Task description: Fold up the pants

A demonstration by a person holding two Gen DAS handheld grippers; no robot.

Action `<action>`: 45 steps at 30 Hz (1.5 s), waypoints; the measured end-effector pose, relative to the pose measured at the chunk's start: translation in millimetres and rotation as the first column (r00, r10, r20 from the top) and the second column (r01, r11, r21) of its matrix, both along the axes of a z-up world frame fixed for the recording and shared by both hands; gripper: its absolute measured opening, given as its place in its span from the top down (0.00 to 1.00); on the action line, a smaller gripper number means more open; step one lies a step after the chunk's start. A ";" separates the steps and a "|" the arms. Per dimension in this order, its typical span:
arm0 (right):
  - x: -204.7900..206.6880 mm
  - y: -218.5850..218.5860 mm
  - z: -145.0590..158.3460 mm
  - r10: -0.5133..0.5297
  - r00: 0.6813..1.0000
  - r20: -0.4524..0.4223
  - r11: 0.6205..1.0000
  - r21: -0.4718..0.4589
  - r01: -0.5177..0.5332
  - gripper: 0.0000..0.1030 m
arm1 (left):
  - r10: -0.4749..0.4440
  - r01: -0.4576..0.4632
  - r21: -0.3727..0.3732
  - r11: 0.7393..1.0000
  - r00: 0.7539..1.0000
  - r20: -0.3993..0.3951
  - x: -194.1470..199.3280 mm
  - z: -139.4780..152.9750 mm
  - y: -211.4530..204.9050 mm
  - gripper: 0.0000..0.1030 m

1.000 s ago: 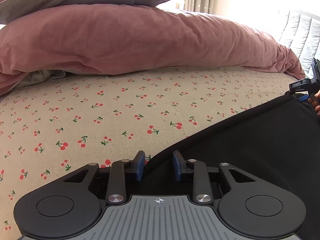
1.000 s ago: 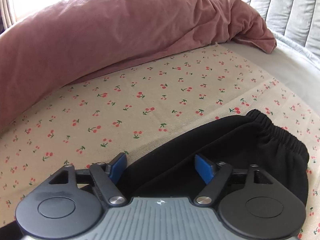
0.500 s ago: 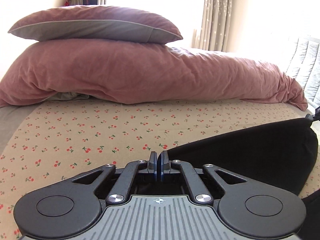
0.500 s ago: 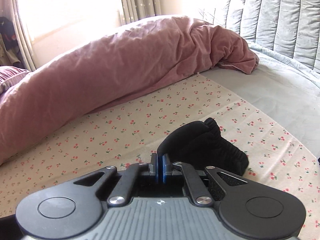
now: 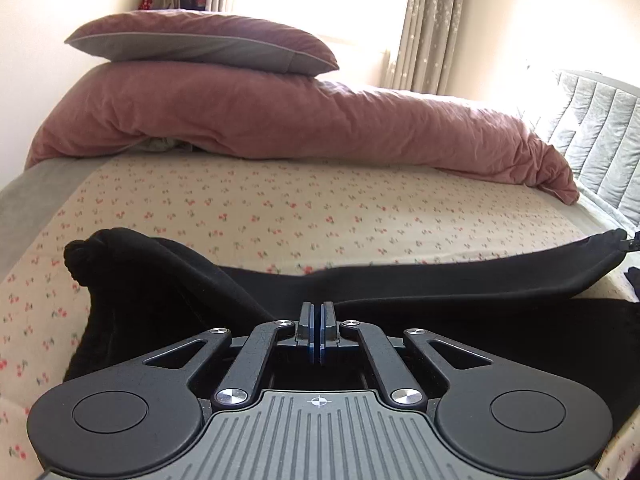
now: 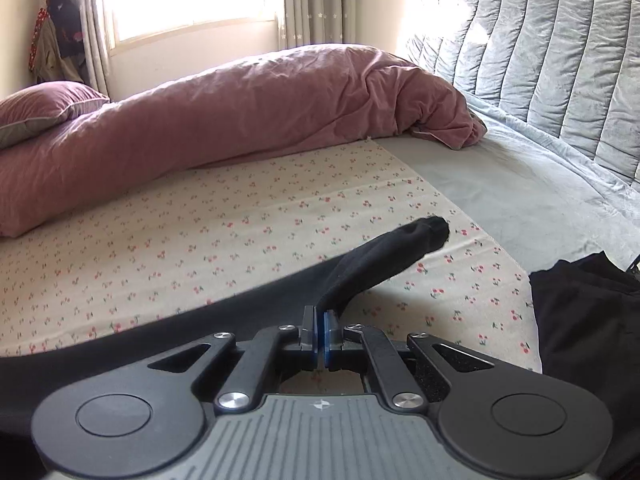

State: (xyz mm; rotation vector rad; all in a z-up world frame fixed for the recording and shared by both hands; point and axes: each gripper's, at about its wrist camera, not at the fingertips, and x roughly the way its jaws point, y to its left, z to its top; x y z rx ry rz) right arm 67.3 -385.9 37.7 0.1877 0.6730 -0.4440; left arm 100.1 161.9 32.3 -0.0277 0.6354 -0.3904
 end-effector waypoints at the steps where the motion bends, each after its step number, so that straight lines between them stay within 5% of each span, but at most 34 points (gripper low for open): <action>1: -6.4 0.1 -6.0 0.003 1.000 -0.013 1.000 0.010 -0.003 0.99 | 0.008 -0.008 0.007 1.000 1.000 -0.011 -7.2 -3.0 1.4 1.00; 8: -31.4 8.5 -65.6 0.030 0.989 -0.148 1.000 -0.001 -0.030 0.98 | 0.068 -0.069 0.000 0.998 0.988 -0.141 -35.3 -35.1 29.8 1.00; 11: -36.8 16.1 -68.3 0.042 0.987 -0.156 0.996 -0.077 -0.054 0.86 | 0.138 -0.143 -0.022 0.989 0.979 -0.147 -40.2 -45.3 49.0 1.00; 12: -39.4 20.3 -65.6 0.038 0.988 -0.148 0.993 -0.105 -0.054 0.70 | 0.161 -0.167 -0.034 0.985 0.978 -0.136 -41.0 -44.9 54.4 0.94; 14: -46.9 29.1 -60.3 0.061 0.992 -0.111 0.989 -0.129 -0.076 0.55 | 0.191 -0.198 -0.061 0.978 0.976 -0.107 -42.7 -41.3 61.9 0.85; 16: -49.1 41.3 -53.9 0.101 0.991 -0.089 0.982 -0.148 -0.113 0.52 | 0.227 -0.233 -0.077 0.969 0.971 -0.077 -43.6 -36.9 64.0 0.61; 18: -49.4 56.9 -47.7 0.144 0.988 -0.063 0.972 -0.179 -0.153 0.38 | 0.271 -0.273 -0.095 0.957 0.962 -0.033 -42.8 -30.8 62.5 0.38; 21: -45.4 82.0 -45.0 0.256 0.966 -0.045 0.942 -0.213 -0.260 0.31 | 0.321 -0.317 -0.112 0.942 0.947 0.015 -34.8 -23.5 53.9 0.34; 26: -36.8 127.3 -53.9 0.471 0.879 -0.069 0.848 -0.237 -0.474 0.31 | 0.395 -0.392 -0.191 0.900 0.919 -0.023 -9.2 -21.4 52.4 0.34; 32: -28.2 173.4 -68.2 0.669 0.731 -0.131 0.693 -0.246 -0.678 0.34 | 0.505 -0.508 -0.196 0.839 0.860 -0.071 11.6 -25.5 60.8 0.39; 37: -16.0 190.9 -76.0 0.702 0.699 -0.136 0.644 -0.299 -0.704 0.40 | 0.540 -0.541 -0.232 0.808 0.838 -0.075 18.8 -25.6 73.8 0.57; 41: -8.1 193.5 -76.6 0.721 0.684 -0.109 0.636 -0.289 -0.716 0.57 | 0.542 -0.538 -0.235 0.810 0.839 -0.052 24.7 -25.1 79.8 0.68; 44: -6.3 196.2 -71.9 0.728 0.678 -0.100 0.636 -0.271 -0.723 0.95 | 0.534 -0.528 -0.220 0.820 0.845 -0.035 27.4 -25.0 82.5 0.87; 45: -7.8 198.4 -68.0 0.723 0.685 -0.090 0.639 -0.289 -0.713 0.97 | 0.530 -0.524 -0.224 0.822 0.847 -0.041 26.9 -25.1 84.6 0.90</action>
